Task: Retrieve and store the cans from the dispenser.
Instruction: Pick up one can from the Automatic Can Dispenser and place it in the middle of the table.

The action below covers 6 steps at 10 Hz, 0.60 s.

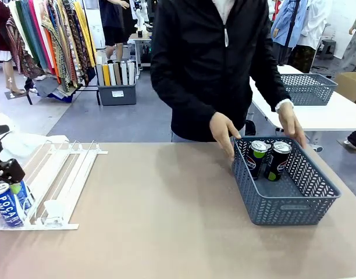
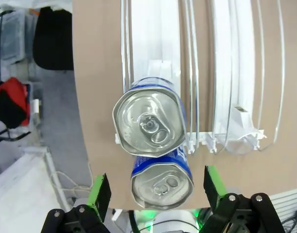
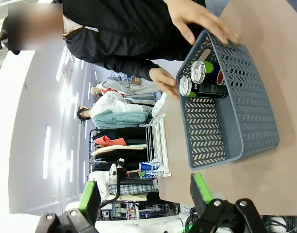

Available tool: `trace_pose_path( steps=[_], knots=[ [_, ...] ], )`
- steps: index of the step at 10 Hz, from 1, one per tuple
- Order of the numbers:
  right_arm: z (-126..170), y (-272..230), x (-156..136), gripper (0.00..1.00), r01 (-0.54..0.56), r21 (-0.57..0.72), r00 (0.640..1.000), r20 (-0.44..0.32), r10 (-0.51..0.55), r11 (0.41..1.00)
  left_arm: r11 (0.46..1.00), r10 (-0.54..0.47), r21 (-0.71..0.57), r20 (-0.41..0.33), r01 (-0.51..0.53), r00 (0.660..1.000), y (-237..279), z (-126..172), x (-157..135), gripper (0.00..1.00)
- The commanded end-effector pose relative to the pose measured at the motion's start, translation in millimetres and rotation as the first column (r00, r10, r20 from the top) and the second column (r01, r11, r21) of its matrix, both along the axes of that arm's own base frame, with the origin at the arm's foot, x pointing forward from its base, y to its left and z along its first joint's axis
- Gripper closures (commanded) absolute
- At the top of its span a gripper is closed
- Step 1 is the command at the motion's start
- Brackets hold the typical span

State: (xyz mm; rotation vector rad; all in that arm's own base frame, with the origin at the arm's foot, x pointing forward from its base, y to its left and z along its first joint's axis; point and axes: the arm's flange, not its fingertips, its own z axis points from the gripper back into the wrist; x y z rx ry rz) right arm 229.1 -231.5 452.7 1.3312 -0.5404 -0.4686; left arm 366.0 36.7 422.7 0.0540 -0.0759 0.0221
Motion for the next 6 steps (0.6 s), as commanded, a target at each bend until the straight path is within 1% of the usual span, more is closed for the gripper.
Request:
trace_pose_path(
  steps=[1,3,6],
  knots=[
    [0,-1,-4,0.0,-0.016,-0.014,1.0,0.001,0.016,1.0,0.999,0.031,0.036,-0.018,-0.031,0.999,2,-10,-1,0.0],
    [0,-1,-4,0.0,-0.016,-0.014,1.0,0.001,0.016,1.0,0.999,0.029,0.015,-0.04,-0.028,0.999,2,-19,1,0.0],
    [0,-1,-4,0.0,-0.016,-0.014,1.0,0.001,0.016,1.0,1.0,0.021,-0.007,-0.046,-0.022,0.999,2,-20,4,0.0]
  ],
)
